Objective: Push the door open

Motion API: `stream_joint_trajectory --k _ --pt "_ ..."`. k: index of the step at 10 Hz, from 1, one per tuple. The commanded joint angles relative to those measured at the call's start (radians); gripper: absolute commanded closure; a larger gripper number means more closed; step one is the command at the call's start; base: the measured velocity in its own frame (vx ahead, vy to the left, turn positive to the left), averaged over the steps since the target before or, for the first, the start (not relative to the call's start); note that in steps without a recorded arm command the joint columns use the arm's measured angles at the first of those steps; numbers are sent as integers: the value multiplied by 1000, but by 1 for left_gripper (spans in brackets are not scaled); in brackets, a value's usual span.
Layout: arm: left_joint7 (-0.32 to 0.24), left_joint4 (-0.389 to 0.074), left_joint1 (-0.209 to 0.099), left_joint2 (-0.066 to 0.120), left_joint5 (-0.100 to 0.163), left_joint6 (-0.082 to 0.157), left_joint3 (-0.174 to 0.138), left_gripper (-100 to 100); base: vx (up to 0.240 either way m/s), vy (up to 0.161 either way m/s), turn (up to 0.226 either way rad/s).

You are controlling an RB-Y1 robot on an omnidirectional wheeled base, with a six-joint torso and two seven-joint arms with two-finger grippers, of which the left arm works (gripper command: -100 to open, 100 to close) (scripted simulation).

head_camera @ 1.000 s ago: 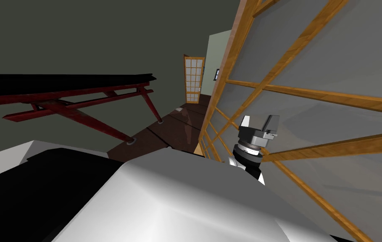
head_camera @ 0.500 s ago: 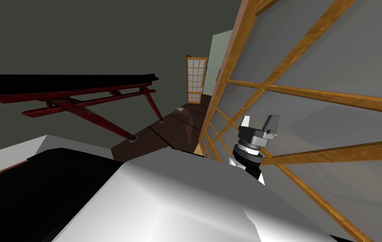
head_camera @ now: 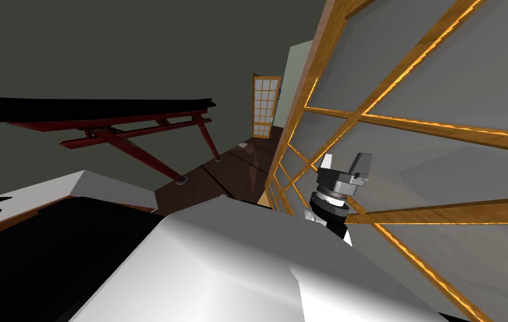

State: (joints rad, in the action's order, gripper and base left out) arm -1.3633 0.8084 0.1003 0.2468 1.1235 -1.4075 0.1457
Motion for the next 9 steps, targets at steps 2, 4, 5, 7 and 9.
stream_joint_trajectory --k 2,4,5,7,9 --pt "-64 0 2 5 29 -49 -6 -100 -3 -56 110" --pt "-104 0 3 8 48 -79 -9 -100 -4 -36 72" --pt "-142 0 4 10 67 -109 -13 -100 -10 -38 85" --pt "-179 0 5 12 83 -135 -15 -100 -19 -49 105" --pt "-243 1 7 16 115 -187 -21 -100 -21 -47 105"
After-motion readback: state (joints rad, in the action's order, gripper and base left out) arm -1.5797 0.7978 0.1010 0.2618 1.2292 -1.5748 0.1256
